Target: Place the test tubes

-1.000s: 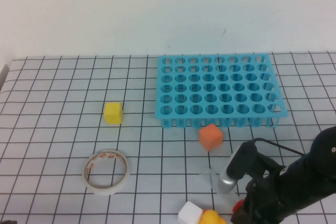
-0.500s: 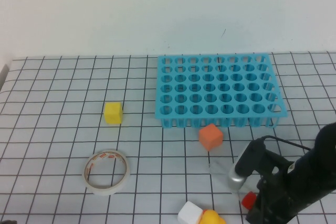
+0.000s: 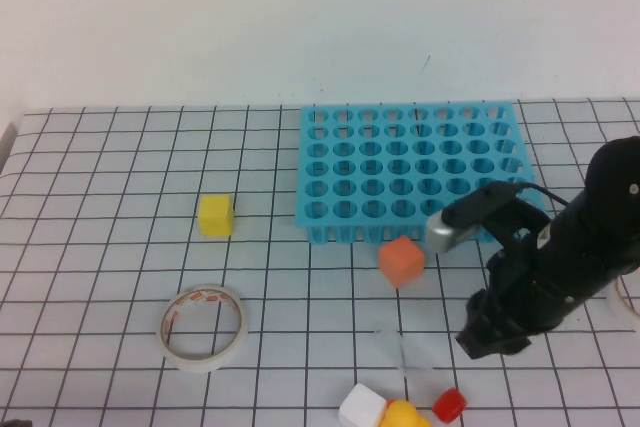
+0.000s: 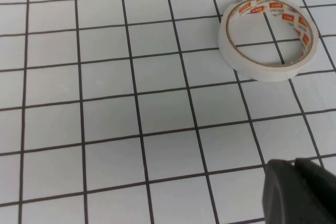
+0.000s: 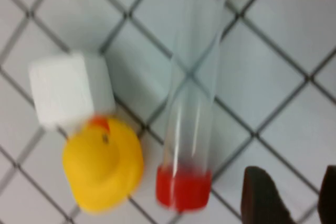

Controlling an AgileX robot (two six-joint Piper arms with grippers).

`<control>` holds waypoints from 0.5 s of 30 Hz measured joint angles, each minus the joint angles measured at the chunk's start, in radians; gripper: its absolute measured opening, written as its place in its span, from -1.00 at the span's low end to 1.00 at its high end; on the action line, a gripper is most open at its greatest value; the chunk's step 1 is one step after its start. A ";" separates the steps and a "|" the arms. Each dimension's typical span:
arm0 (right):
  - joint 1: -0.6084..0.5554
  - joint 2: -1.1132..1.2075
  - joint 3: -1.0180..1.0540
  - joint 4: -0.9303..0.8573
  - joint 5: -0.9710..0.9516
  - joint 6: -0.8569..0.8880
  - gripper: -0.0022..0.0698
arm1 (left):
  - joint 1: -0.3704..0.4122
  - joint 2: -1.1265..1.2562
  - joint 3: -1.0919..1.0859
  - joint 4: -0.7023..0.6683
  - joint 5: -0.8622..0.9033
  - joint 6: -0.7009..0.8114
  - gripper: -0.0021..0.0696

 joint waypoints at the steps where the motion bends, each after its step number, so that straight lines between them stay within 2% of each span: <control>1: 0.000 0.005 -0.004 0.013 -0.012 0.009 -0.26 | 0.000 0.000 0.000 0.000 0.000 0.000 -0.95; 4: 0.000 0.024 -0.020 0.059 -0.023 0.015 -0.19 | 0.000 0.000 0.000 0.000 0.000 0.000 -0.95; 10: 0.009 0.066 -0.069 0.109 0.001 -0.045 0.21 | 0.000 0.000 0.000 0.000 0.000 0.000 -0.95; 15: 0.025 0.101 -0.150 0.112 0.056 -0.174 0.30 | 0.000 0.000 0.000 -0.004 -0.002 0.000 -0.95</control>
